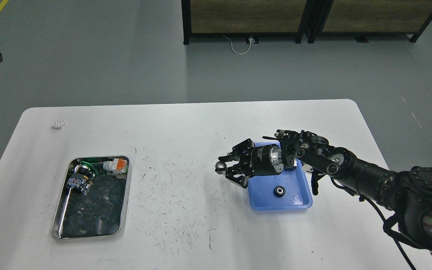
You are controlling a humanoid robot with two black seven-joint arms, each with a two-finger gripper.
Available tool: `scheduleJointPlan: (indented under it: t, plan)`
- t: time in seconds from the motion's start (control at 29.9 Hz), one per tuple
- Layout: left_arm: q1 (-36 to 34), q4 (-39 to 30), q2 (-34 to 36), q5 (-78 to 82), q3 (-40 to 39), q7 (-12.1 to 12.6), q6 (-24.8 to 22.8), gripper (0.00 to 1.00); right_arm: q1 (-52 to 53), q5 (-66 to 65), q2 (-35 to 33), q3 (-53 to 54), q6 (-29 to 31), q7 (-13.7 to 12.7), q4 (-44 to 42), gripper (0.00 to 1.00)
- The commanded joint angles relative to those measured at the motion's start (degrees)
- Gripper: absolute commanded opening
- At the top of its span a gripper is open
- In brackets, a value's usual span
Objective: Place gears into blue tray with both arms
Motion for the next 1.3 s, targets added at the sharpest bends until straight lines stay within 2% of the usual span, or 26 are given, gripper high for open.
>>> scheduleJointPlan:
  t: [0.0, 0.23, 0.7, 0.87, 1.14, 1.27]
  plan:
    - [0.00, 0.00, -0.24, 0.09, 0.15, 0.00, 0.01, 0.97, -1.59, 0.12, -5.91, 1.81, 0.01, 0.00, 2.23, 0.31]
    - [0.09, 0.00, -0.50, 0.09, 0.24, 0.00, 0.01, 0.97, -6.68, 0.12, -13.39, 4.19, 0.01, 0.00, 4.87, 0.32]
    - [0.09, 0.00, -0.32, 0.09, -0.03, -0.09, 0.01, 0.97, -8.80, -0.32, -10.06, 4.10, 0.01, -0.08, 1.71, 0.35]
    - [0.00, 0.00, -0.32, 0.09, -0.20, -0.09, 0.01, 0.97, -8.80, -0.32, -8.48, 4.01, 0.01, -0.08, -0.13, 0.46]
    - [0.00, 0.00, -0.41, 0.09, -0.29, -0.09, 0.01, 0.97, -8.45, 0.11, -7.60, 4.36, -0.57, 0.00, -0.32, 0.71]
    - [0.00, -0.09, -0.32, 0.09, -0.29, 0.00, 0.10, 0.97, -6.70, 1.25, -7.60, 9.09, -1.10, -0.08, -0.23, 0.82]
